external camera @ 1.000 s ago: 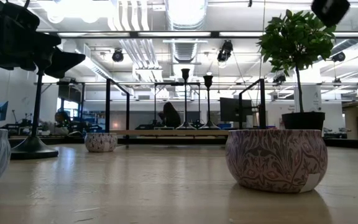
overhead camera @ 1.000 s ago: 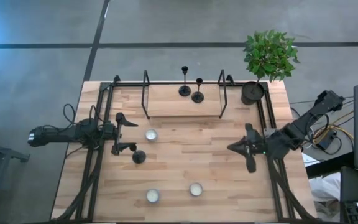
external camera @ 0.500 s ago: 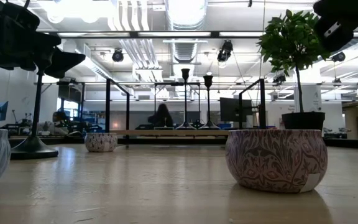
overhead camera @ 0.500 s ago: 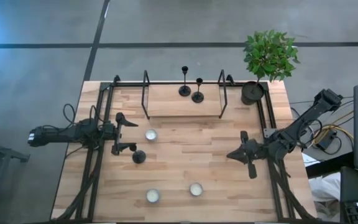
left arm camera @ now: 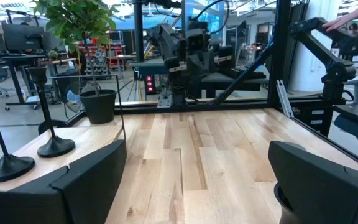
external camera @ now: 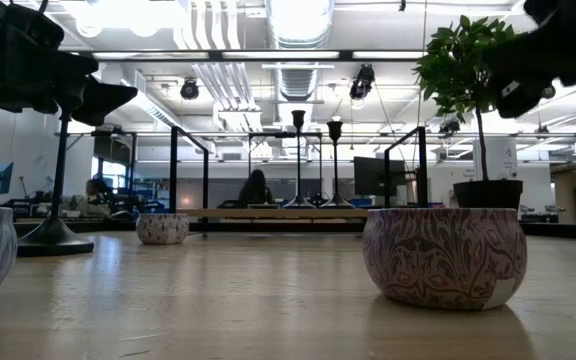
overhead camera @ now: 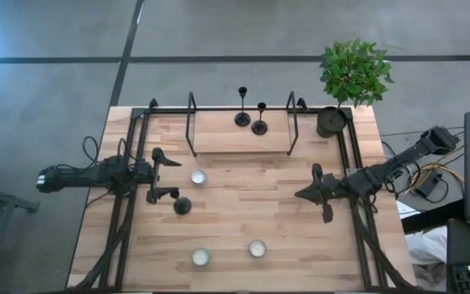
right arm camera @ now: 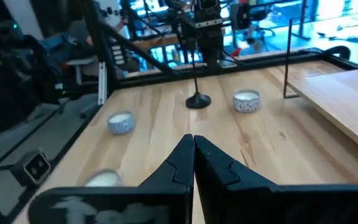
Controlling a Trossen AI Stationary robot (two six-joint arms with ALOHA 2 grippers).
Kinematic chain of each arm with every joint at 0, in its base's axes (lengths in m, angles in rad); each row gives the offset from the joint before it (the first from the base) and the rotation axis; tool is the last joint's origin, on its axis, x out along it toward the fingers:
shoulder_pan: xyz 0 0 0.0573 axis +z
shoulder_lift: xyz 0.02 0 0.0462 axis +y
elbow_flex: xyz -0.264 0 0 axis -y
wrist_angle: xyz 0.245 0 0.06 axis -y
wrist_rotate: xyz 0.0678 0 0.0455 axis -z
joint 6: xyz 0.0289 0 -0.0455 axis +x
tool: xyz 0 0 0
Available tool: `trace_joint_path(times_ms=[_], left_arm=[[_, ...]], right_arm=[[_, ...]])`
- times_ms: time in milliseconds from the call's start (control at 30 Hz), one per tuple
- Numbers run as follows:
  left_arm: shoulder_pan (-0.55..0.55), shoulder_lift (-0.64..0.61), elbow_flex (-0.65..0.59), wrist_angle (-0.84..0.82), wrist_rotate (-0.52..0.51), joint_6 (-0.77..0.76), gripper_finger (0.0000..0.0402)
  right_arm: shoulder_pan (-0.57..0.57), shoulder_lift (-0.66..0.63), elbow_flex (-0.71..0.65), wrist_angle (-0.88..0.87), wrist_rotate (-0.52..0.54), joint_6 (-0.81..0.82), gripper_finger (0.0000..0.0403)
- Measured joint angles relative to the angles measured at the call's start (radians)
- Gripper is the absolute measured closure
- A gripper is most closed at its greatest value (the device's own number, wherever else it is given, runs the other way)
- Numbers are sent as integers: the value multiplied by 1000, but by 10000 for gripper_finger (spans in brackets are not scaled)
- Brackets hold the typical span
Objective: Pick & Place candle stick holders
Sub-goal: Put the black candle holder on the shelf
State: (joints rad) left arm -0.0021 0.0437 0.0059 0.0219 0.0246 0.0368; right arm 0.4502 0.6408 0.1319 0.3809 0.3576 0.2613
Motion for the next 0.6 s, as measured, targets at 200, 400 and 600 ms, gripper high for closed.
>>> trace_joint_path(times_ms=[200, 400, 600], left_arm=[[0, 0, 0, 0, 0, 0, 3], [-1, 0, 0, 0, 0, 0, 3], [-1, 0, 0, 0, 0, 0, 3]], right_arm=[[-163, -102, -103, -4, -179, -111, 395], [-249, -219, -123, -83, -186, -250, 395], [-301, -358, -123, -291, -179, -299, 395]])
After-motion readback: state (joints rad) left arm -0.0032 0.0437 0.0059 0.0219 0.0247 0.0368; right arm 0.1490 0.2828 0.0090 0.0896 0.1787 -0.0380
